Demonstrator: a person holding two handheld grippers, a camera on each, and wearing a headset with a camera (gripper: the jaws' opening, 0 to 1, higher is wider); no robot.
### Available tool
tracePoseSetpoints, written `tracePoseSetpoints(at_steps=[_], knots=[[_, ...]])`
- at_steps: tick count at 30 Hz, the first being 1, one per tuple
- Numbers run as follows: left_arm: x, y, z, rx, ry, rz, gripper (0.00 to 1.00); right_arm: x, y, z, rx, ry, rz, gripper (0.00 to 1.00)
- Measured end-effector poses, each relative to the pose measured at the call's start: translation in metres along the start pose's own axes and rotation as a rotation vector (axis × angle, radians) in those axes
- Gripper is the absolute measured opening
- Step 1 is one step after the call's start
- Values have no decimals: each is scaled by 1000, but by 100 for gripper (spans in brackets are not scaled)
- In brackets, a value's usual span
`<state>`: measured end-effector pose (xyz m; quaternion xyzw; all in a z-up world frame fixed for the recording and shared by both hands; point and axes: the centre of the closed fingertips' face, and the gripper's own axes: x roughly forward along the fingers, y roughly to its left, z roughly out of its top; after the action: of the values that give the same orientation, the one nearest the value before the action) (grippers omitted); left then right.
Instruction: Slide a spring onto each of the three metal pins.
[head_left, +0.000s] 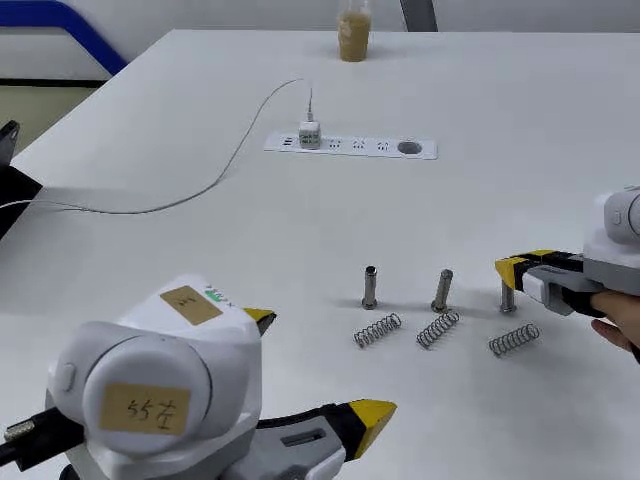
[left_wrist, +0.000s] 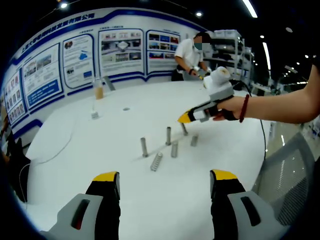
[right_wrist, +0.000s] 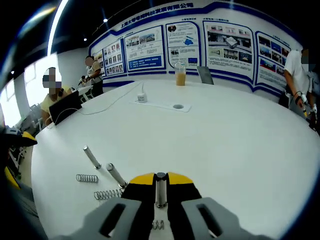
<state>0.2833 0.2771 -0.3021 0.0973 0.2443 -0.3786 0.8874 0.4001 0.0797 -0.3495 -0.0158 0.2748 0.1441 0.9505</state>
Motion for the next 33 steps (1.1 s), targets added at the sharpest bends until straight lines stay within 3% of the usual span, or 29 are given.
tracePoseSetpoints(at_steps=[11,33], knots=[[0,-2,1,9,-1,0,74,-10,0,-5,-23,17,-14,9],[-1,0,0,18,0,9,73,-16,-1,-11,20,66,-38,9]])
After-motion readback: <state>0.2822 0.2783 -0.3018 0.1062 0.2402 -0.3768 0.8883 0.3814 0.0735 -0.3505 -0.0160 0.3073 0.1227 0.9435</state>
